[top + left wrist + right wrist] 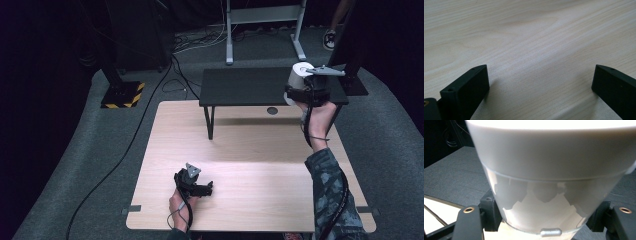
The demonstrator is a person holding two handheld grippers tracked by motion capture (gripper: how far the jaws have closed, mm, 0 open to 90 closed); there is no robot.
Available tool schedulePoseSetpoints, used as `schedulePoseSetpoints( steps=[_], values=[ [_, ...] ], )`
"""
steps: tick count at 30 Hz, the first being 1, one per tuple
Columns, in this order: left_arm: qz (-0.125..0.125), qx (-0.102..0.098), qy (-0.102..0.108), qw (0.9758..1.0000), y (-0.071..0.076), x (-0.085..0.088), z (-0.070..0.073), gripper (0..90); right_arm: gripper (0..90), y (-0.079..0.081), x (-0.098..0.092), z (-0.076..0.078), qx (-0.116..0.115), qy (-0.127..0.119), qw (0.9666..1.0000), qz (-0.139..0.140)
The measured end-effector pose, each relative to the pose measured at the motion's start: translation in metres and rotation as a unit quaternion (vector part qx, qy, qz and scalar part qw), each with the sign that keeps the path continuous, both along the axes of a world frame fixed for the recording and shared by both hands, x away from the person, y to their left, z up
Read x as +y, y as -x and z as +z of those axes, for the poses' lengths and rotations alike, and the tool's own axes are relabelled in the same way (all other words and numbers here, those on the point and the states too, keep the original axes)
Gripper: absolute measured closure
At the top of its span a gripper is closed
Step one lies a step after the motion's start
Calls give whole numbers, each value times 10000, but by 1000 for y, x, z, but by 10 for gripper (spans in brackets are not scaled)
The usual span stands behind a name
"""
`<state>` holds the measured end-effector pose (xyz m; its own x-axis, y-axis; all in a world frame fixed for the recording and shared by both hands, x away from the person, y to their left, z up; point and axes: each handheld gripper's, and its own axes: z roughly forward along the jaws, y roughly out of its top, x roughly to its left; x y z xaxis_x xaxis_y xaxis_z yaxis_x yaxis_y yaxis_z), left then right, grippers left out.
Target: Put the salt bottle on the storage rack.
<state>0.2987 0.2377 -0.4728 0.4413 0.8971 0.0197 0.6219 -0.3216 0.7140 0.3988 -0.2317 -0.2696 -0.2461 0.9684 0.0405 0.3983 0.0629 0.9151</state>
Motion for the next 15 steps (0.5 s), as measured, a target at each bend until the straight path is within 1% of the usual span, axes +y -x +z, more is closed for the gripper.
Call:
schedulePoseSetpoints(
  steps=[6, 15],
  values=[
    [-2, -3, 0, 10000, 0, 0, 0, 7, 292, -10, 13, 0, 16, 69, 9999, 74],
    [-10, 6, -2, 10000, 0, 0, 0, 8, 292, -23, 29, -1, 78, 82, 9997, 196]
  ],
)
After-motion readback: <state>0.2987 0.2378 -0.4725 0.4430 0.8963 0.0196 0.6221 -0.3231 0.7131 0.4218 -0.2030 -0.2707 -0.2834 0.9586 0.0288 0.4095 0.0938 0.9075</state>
